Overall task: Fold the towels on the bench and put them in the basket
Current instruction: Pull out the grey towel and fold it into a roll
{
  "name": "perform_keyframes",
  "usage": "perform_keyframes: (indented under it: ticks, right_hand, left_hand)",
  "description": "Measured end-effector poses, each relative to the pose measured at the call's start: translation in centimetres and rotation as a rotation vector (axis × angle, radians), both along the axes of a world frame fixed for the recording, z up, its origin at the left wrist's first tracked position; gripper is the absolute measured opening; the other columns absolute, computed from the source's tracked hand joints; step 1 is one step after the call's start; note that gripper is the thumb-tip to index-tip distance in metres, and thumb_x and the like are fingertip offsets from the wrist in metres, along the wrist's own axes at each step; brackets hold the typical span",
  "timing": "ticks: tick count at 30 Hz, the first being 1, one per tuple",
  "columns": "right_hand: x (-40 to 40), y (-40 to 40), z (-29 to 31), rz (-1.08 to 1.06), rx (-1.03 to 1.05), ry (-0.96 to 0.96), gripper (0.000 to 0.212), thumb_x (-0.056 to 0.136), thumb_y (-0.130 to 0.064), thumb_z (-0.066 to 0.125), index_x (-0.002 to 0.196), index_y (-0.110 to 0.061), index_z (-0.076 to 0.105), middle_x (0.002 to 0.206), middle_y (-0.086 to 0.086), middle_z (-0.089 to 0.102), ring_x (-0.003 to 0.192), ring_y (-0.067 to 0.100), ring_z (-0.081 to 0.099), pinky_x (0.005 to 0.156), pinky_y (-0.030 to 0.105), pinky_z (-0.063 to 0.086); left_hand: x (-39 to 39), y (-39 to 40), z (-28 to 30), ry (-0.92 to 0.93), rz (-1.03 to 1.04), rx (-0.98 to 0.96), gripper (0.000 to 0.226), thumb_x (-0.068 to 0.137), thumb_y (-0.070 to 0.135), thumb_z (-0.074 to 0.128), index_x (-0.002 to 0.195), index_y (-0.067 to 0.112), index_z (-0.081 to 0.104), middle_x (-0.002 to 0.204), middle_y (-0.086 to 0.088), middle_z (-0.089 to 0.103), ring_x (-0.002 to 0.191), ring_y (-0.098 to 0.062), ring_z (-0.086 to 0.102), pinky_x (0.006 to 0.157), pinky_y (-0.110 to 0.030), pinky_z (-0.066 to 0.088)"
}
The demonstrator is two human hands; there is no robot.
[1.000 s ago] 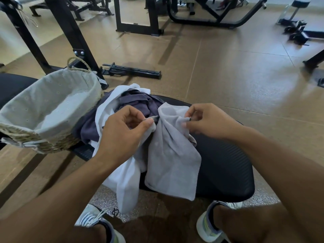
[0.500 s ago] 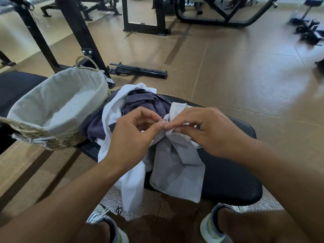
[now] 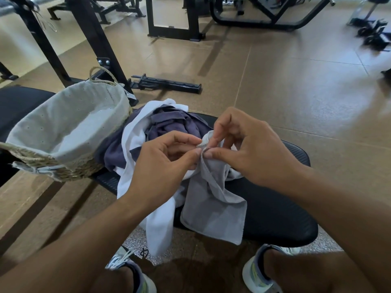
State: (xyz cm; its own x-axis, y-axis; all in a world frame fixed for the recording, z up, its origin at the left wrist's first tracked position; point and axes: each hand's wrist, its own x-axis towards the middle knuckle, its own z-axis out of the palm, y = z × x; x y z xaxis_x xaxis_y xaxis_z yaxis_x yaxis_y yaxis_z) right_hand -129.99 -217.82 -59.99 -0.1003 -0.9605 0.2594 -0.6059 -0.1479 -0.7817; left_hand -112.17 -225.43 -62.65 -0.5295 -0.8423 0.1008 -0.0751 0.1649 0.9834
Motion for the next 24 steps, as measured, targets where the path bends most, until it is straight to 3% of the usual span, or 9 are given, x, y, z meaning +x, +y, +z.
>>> perform_keyframes:
  ticks: [7, 12, 15, 18, 21, 24]
  right_hand:
    - [-0.12, 0.02, 0.04, -0.023, 0.017, 0.042, 0.034, 0.080, -0.023, 0.086, 0.092, -0.028, 0.054, 0.084, -0.013, 0.074, 0.067, 0.016, 0.066, 0.061, 0.020, 0.049]
    - [-0.02, 0.03, 0.03, -0.032, 0.026, 0.044, 0.035, 0.078, -0.032, 0.087, 0.092, -0.031, 0.055, 0.083, -0.016, 0.074, 0.064, 0.015, 0.064, 0.059, 0.014, 0.045]
    - [-0.15, 0.02, 0.07, -0.019, 0.034, 0.050, 0.038, 0.075, -0.029, 0.088, 0.094, -0.034, 0.056, 0.084, -0.018, 0.074, 0.064, 0.015, 0.065, 0.059, 0.015, 0.047]
    - [-0.37, -0.03, -0.03, 0.002, 0.025, 0.099, 0.038, 0.077, -0.026, 0.087, 0.096, -0.037, 0.056, 0.085, -0.017, 0.074, 0.066, 0.014, 0.065, 0.062, 0.018, 0.048]
    - [-0.48, -0.07, -0.26, 0.022, 0.036, 0.138, 0.034, 0.077, -0.032, 0.087, 0.097, -0.036, 0.060, 0.085, -0.017, 0.073, 0.070, 0.013, 0.065, 0.064, 0.017, 0.047]
    - [-0.71, -0.11, -0.37, 0.035, 0.066, 0.177, 0.029, 0.077, -0.041, 0.085, 0.099, -0.037, 0.067, 0.086, -0.018, 0.071, 0.079, 0.008, 0.066, 0.067, 0.012, 0.044]
  left_hand:
    - [0.06, 0.23, 0.07, -0.028, -0.029, -0.020, 0.012, 0.092, 0.008, 0.069, 0.102, 0.013, 0.071, 0.086, -0.002, 0.079, 0.080, -0.017, 0.076, 0.073, -0.028, 0.061]
    - [0.03, 0.71, 0.32, -0.064, -0.039, -0.062, 0.021, 0.085, 0.026, 0.074, 0.103, 0.018, 0.070, 0.084, 0.001, 0.079, 0.079, -0.018, 0.076, 0.076, -0.042, 0.063]
    - [0.11, 0.72, 0.36, -0.087, -0.049, -0.069, 0.029, 0.076, 0.028, 0.080, 0.101, 0.023, 0.069, 0.085, 0.001, 0.079, 0.080, -0.015, 0.077, 0.076, -0.037, 0.064]
    - [0.11, 0.53, 0.31, -0.123, -0.073, -0.058, 0.033, 0.073, 0.015, 0.086, 0.102, 0.021, 0.070, 0.083, 0.004, 0.078, 0.077, -0.012, 0.076, 0.075, -0.027, 0.062]
    - [0.10, 0.46, 0.17, -0.147, -0.089, -0.054, 0.036, 0.074, 0.005, 0.086, 0.103, 0.020, 0.070, 0.082, 0.002, 0.079, 0.076, -0.012, 0.076, 0.075, -0.023, 0.060]
    - [0.15, 0.51, 0.20, -0.162, -0.105, -0.059, 0.037, 0.075, 0.009, 0.085, 0.106, 0.021, 0.069, 0.082, 0.004, 0.079, 0.079, -0.012, 0.077, 0.076, -0.024, 0.061]
